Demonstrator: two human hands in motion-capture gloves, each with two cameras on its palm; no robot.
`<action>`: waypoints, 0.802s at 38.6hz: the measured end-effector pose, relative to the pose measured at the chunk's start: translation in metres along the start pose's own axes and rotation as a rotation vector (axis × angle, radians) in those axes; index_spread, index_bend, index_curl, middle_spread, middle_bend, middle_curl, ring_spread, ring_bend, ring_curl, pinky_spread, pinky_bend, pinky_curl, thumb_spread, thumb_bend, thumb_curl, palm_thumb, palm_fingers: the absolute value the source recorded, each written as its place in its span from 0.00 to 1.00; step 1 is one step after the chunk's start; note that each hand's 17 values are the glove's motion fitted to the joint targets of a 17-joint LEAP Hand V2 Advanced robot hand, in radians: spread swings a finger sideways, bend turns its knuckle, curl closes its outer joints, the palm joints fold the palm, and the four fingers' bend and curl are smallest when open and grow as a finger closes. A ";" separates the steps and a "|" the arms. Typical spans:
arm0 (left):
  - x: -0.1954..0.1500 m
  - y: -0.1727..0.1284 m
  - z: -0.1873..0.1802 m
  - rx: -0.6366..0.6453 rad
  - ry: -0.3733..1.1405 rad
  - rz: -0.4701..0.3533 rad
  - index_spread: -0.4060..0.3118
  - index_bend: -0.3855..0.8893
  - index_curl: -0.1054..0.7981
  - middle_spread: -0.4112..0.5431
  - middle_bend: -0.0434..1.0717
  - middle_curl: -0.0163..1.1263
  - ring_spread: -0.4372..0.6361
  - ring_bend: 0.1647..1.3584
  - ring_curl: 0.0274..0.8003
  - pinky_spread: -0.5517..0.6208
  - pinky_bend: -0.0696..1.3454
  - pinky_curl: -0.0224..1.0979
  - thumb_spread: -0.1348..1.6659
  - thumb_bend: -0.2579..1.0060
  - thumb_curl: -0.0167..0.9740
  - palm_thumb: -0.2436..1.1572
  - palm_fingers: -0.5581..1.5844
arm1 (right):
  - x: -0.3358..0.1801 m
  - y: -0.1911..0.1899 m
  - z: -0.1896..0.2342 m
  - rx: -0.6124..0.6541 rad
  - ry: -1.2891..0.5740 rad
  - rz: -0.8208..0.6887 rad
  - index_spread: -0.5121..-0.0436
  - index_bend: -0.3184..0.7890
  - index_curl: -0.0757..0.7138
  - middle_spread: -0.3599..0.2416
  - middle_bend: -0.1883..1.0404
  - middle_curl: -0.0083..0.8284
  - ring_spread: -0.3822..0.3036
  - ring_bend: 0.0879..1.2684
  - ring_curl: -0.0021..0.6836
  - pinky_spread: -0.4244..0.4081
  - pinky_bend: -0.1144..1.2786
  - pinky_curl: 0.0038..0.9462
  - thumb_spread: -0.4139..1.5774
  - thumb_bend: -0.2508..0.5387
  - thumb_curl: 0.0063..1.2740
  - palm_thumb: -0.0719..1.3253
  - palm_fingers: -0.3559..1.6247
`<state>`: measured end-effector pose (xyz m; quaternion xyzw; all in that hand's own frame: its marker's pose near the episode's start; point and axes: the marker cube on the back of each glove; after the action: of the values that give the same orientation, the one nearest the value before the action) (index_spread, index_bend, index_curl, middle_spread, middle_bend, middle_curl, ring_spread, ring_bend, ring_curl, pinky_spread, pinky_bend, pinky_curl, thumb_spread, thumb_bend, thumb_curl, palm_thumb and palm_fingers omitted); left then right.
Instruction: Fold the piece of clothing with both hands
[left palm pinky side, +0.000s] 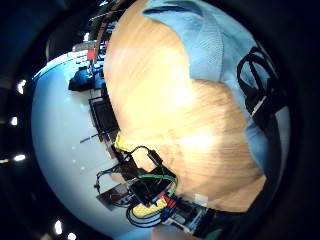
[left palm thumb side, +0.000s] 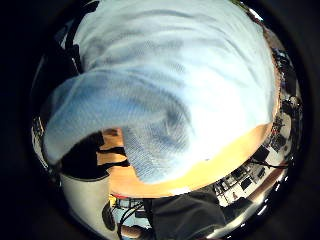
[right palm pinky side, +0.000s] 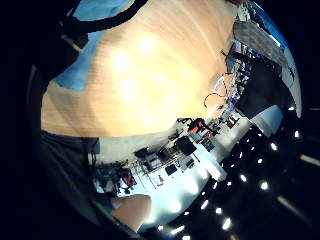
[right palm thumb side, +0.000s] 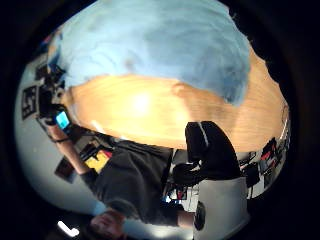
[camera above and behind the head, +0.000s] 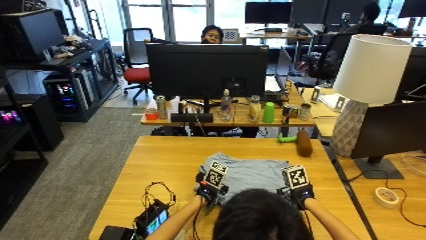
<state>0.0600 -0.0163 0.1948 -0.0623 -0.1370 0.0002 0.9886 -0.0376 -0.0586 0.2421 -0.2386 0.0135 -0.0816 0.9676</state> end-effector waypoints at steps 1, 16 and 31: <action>0.000 -0.001 0.000 -0.004 0.008 0.000 0.32 0.45 0.50 0.24 0.33 0.34 0.19 0.32 0.38 0.21 0.44 0.35 0.69 0.29 0.42 0.67 0.76 | 0.000 -0.001 0.002 -0.001 0.001 -0.001 0.54 0.37 0.26 0.48 0.43 0.52 0.41 0.51 0.59 0.51 0.46 0.37 0.77 0.30 0.25 0.59 0.46; -0.005 0.005 0.000 -0.110 0.026 -0.028 0.23 0.44 0.57 0.16 0.29 0.41 0.13 0.22 0.42 0.16 0.36 0.35 0.56 0.24 0.55 0.77 0.79 | -0.027 0.062 0.004 0.028 0.012 0.187 0.57 0.42 0.38 0.44 0.41 0.53 0.36 0.44 0.58 0.47 0.37 0.35 0.76 0.31 0.29 0.66 0.55; -0.007 0.011 0.001 -0.238 0.082 0.000 0.22 0.43 0.61 0.15 0.26 0.44 0.12 0.18 0.45 0.16 0.33 0.36 0.49 0.19 0.64 0.81 0.80 | -0.025 0.032 -0.010 0.308 0.159 0.187 0.60 0.39 0.40 0.41 0.40 0.56 0.33 0.42 0.60 0.42 0.38 0.36 0.74 0.32 0.35 0.73 0.63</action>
<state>0.0530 -0.0059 0.1922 -0.1792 -0.0955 -0.0187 0.9790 -0.0579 -0.0317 0.2182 -0.0784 0.0994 -0.0110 0.9919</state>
